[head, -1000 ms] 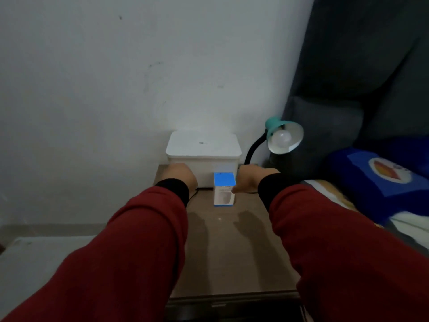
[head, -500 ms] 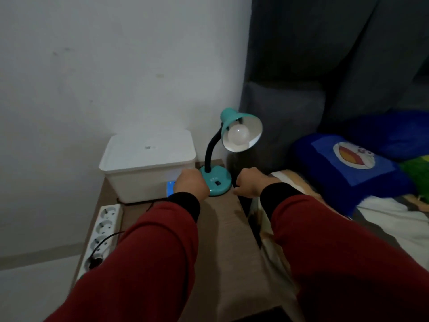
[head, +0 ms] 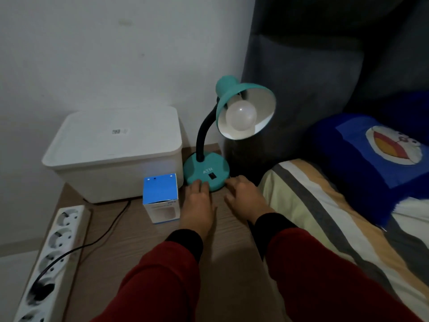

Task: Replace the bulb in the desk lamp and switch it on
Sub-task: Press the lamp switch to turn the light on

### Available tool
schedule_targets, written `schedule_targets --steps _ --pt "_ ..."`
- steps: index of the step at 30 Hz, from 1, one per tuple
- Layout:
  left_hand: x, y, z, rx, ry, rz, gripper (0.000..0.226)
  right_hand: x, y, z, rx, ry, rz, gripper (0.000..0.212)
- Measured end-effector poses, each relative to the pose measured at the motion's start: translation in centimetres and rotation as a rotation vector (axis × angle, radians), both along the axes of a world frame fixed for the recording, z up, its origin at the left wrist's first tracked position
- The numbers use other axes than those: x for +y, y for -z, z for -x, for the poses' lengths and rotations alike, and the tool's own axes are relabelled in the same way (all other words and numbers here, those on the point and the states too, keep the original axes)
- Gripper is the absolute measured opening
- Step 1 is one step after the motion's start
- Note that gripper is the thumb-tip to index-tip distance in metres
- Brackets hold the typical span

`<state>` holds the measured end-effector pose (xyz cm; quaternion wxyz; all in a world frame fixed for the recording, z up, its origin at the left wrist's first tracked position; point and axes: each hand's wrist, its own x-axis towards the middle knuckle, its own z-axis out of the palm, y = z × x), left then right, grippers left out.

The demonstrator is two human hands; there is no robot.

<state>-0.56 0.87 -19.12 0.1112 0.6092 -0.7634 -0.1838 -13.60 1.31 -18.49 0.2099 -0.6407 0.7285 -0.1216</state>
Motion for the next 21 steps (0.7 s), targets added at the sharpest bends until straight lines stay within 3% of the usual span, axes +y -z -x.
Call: schedule_targets --steps 11,21 --pt "0.4 5.4 -0.9 0.135 0.014 0.127 0.063 -1.1 5.5 -0.7 -0.023 0.021 0.196 0.057" --pt "0.2 5.8 -1.0 0.157 0.025 0.171 0.059 -1.1 6.7 -1.3 -0.073 0.073 0.259 0.054"
